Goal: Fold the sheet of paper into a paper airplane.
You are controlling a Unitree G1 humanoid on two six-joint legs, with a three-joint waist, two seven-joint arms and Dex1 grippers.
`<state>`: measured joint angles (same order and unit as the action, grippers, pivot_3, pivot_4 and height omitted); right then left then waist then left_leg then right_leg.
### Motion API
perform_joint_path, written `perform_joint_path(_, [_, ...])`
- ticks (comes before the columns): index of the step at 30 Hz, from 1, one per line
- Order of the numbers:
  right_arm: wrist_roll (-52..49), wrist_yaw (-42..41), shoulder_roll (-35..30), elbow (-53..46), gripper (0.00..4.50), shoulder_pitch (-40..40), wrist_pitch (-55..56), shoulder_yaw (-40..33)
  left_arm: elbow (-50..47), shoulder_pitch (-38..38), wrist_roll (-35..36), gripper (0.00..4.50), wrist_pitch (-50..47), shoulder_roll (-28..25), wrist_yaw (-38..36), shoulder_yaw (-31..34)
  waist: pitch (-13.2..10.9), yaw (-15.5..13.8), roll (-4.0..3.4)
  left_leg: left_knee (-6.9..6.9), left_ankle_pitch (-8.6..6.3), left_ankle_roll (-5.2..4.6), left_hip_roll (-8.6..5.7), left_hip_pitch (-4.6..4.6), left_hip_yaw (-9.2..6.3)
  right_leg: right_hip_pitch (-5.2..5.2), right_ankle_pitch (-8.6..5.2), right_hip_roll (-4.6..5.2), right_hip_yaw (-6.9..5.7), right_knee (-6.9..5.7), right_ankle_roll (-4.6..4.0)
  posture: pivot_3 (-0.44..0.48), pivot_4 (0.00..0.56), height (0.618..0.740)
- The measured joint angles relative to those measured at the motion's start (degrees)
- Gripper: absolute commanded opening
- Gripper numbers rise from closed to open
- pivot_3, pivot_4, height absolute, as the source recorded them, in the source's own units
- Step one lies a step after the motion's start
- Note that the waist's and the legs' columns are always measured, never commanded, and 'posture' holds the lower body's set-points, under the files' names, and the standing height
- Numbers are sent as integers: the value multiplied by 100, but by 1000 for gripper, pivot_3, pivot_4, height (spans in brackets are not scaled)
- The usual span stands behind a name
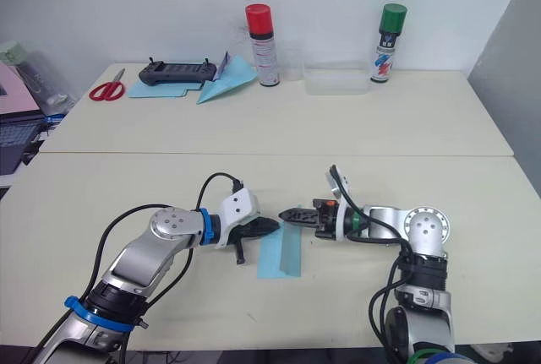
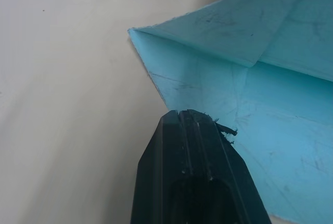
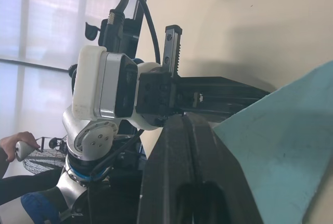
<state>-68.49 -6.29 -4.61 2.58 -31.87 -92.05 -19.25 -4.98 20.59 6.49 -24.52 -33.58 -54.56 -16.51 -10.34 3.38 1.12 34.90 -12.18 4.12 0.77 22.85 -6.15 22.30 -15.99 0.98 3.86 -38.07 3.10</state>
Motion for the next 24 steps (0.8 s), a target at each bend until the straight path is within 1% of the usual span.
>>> perform_joint_path(8, [114, 2, 13, 0, 28, 61, 49, 75, 2, 0, 0, 0, 0, 1, 0, 0, 0, 0, 0, 0, 0, 0, 0, 0, 0, 0, 0, 0, 0, 0, 0, 0, 150, 740])
perform_joint_path(14, [468, -245, -92, -41, 28, 161, 282, 506, 2, 0, 0, 0, 4, 0, -1, -2, 0, 0, 0, 0, 0, 0, 0, 0, 0, 0, 0, 0, 0, 1, 0, 0, 150, 740])
perform_joint_path(19, [1302, -1078, -778, -501, 28, 404, 1194, 1642, -2, 1, 0, 0, 6, -2, -2, -8, 0, 1, 0, 0, 0, 0, -1, 0, 1, 0, -1, 0, 0, 5, 1, 0, 150, 740])
perform_joint_path(24, [1699, -1526, -826, -516, 28, 463, 1809, 1966, 1, 1, -7, 0, 5, -6, 5, -9, 0, -2, 0, 1, 0, 0, 0, -2, -1, -1, -1, 0, 0, 1, 1, 0, 150, 740])
